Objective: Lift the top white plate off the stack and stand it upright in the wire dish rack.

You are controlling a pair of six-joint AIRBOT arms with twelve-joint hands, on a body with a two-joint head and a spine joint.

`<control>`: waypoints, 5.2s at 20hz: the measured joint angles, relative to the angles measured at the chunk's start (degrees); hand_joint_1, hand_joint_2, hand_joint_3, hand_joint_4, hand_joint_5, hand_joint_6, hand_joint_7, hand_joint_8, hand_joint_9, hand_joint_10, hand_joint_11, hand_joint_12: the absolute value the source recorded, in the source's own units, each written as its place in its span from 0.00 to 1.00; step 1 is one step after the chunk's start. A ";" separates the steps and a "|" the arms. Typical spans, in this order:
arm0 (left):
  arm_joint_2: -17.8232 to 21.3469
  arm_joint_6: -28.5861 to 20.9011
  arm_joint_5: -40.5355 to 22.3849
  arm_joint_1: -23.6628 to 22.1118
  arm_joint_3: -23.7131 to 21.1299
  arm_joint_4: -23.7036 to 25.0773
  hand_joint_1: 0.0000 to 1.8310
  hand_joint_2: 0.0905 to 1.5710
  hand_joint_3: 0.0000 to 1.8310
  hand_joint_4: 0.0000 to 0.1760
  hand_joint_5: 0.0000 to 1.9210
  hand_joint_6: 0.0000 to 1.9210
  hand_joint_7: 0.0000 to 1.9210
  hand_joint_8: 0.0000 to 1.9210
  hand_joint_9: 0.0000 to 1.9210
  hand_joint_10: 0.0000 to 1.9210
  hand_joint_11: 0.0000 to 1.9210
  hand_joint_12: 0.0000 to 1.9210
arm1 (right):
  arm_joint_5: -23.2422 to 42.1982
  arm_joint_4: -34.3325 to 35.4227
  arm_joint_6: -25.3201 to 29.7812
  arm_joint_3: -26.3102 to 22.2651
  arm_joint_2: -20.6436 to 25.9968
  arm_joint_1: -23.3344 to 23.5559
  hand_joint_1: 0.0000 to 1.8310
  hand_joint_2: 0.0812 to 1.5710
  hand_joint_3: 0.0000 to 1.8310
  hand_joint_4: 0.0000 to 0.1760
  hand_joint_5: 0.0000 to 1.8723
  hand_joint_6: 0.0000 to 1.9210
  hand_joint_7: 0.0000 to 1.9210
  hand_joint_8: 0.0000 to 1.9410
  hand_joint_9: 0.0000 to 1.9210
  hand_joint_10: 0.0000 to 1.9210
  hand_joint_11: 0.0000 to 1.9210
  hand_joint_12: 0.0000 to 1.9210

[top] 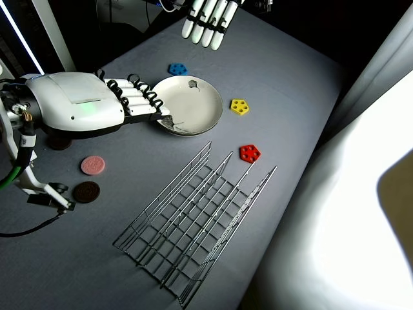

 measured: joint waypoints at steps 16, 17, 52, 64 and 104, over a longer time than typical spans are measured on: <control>-7.52 9.70 3.21 3.39 2.67 4.31 0.07 0.55 0.00 0.00 0.05 0.00 0.06 0.00 0.05 0.00 0.01 0.10 | 3.74 1.66 -2.03 -1.22 2.95 0.83 0.01 0.60 0.00 0.00 0.03 0.00 0.05 0.00 0.06 0.01 0.05 0.05; -7.93 9.77 3.48 3.58 3.21 4.07 0.08 0.55 0.00 0.00 0.05 0.00 0.05 0.00 0.04 0.00 0.00 0.10 | 3.72 1.62 -1.99 -1.14 2.91 0.83 0.02 0.60 0.00 0.00 0.03 0.00 0.05 0.00 0.06 0.00 0.05 0.04; -16.65 13.11 5.77 4.74 12.15 10.75 0.06 0.56 0.00 0.00 0.04 0.00 0.05 0.00 0.04 0.00 0.01 0.10 | 4.48 3.82 -6.34 1.22 2.60 0.83 0.04 0.61 0.00 0.00 0.04 0.00 0.06 0.00 0.06 0.00 0.06 0.03; -18.64 14.45 6.97 5.14 14.34 12.63 0.06 0.55 0.00 0.00 0.05 0.00 0.05 0.00 0.04 0.00 0.03 0.11 | 7.13 4.37 -1.01 2.32 2.56 0.81 0.07 0.61 0.00 0.00 0.06 0.00 0.07 0.00 0.07 0.00 0.07 0.02; -21.49 13.31 7.69 5.27 10.03 11.52 0.07 0.55 0.00 0.00 0.06 0.00 0.06 0.00 0.06 0.00 0.04 0.11 | 9.68 6.97 -0.13 5.75 2.73 2.27 0.07 0.63 0.00 0.00 0.05 0.00 0.06 0.00 0.06 0.00 0.08 0.01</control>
